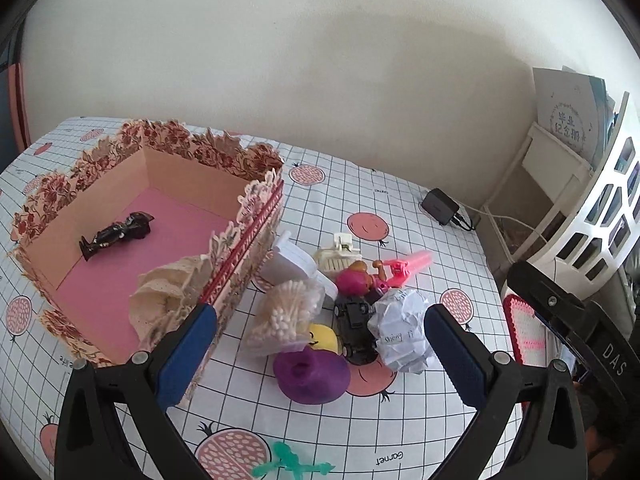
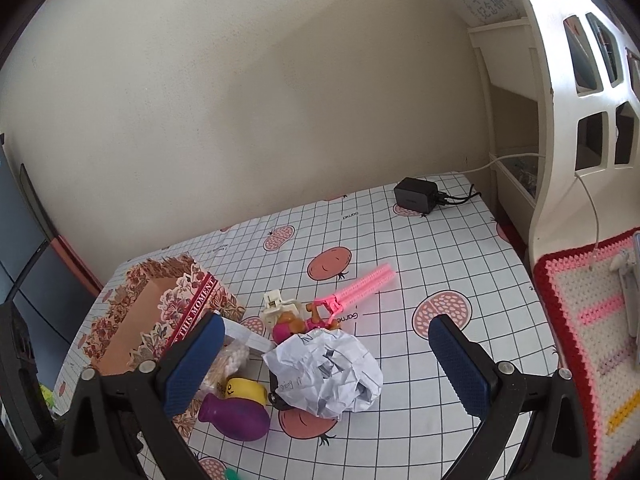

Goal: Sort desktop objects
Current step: 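Move both tools back to the remaining pile beside the box, then grasp the purple rubber bulb with the left tool while the right tool grasps the crumpled paper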

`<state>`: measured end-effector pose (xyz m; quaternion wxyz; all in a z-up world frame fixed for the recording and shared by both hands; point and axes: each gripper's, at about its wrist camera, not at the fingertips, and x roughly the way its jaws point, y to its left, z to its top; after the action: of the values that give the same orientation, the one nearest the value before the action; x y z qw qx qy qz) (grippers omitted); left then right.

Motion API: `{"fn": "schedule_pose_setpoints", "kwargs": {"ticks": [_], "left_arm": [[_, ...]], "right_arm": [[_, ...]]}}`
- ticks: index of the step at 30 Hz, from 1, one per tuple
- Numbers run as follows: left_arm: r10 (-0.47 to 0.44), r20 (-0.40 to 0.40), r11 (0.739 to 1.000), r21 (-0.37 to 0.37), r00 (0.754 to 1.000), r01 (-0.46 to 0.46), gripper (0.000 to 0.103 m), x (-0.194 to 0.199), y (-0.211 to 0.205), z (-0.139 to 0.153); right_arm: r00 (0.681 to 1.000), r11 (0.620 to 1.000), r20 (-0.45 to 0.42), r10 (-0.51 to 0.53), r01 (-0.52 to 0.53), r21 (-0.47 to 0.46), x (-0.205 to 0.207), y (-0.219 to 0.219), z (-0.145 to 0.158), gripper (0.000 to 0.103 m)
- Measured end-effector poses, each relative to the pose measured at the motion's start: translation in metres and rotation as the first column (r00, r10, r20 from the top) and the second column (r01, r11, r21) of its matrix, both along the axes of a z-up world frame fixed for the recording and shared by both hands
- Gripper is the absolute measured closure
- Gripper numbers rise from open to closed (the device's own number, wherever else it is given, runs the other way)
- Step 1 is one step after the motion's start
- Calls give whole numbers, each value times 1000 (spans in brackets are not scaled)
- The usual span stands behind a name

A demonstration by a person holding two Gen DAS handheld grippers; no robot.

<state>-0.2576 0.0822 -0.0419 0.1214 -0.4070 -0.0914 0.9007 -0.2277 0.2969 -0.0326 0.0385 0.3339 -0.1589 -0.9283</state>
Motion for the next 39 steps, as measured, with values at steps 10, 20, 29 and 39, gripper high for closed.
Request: {"fn": "schedule_pose_setpoints", "kwargs": {"ticks": [10, 20, 29, 39], "left_arm": [[-47, 100, 999, 6, 994, 47, 0, -7, 10, -33], [25, 180, 992, -126, 983, -2, 0, -12, 12, -62], [28, 249, 990, -141, 968, 7, 0, -14, 18, -82], [49, 249, 991, -131, 967, -17, 5, -12, 12, -83]], "right_arm": [[985, 1000, 170, 15, -15, -4, -20, -5, -43, 0], [948, 999, 316, 30, -34, 6, -36, -20, -80, 0], [929, 999, 369, 33, -42, 15, -42, -27, -98, 0], [919, 998, 393, 26, -1, -63, -42, -21, -105, 0]]}}
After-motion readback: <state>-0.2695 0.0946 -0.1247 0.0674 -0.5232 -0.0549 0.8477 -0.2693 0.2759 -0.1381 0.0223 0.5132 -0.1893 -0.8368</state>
